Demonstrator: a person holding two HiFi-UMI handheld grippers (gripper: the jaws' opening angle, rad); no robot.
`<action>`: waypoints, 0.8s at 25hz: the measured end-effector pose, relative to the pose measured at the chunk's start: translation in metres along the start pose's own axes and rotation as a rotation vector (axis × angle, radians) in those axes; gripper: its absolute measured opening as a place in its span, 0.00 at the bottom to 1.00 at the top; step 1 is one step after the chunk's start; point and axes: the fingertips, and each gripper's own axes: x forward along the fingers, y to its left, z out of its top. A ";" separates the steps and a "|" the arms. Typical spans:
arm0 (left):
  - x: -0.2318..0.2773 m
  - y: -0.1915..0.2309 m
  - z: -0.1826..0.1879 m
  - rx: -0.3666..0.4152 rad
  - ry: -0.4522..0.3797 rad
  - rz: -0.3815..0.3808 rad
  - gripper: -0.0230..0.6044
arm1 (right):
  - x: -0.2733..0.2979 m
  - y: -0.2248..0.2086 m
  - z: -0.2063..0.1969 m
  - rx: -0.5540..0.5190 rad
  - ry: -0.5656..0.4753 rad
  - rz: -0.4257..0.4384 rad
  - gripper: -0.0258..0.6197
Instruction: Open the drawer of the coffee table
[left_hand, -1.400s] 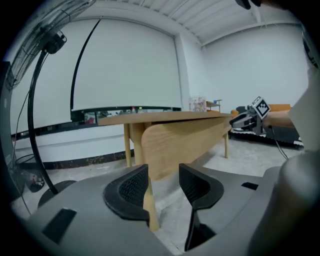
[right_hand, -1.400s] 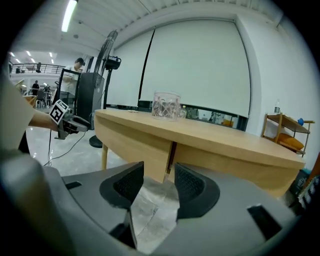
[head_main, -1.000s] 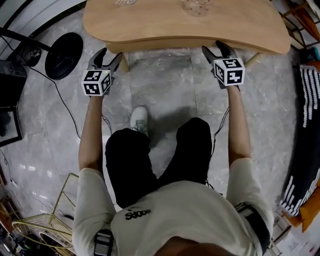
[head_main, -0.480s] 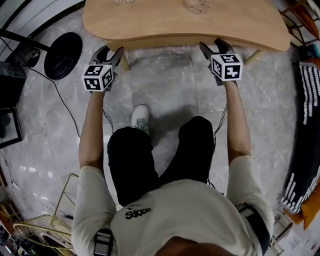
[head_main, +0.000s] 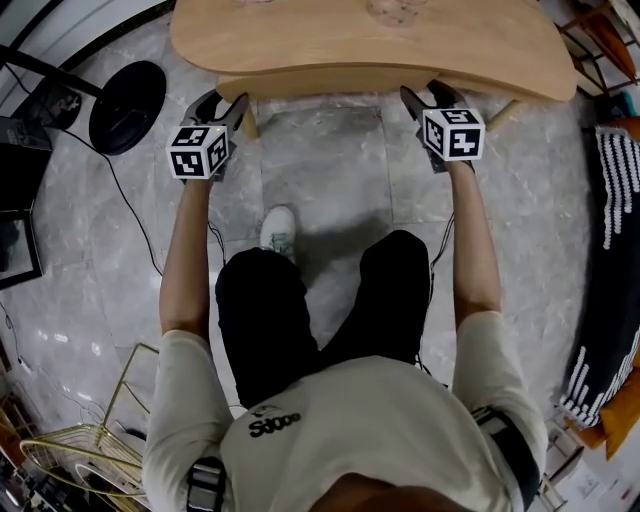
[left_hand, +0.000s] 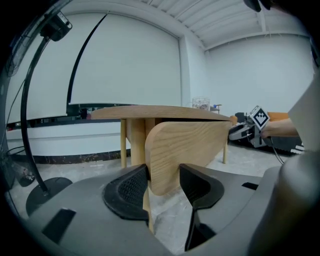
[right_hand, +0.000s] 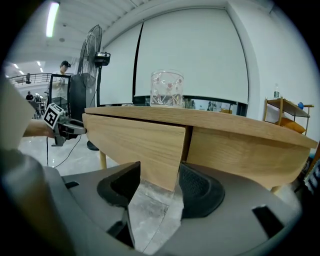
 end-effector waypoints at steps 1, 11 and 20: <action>-0.003 -0.002 -0.001 -0.003 -0.002 0.000 0.38 | -0.003 0.001 -0.001 0.000 0.002 0.002 0.40; -0.031 -0.019 -0.011 -0.037 0.014 -0.014 0.37 | -0.033 0.018 -0.014 -0.002 0.027 0.026 0.40; -0.060 -0.036 -0.021 -0.047 0.039 -0.035 0.36 | -0.060 0.032 -0.024 0.010 0.042 0.030 0.40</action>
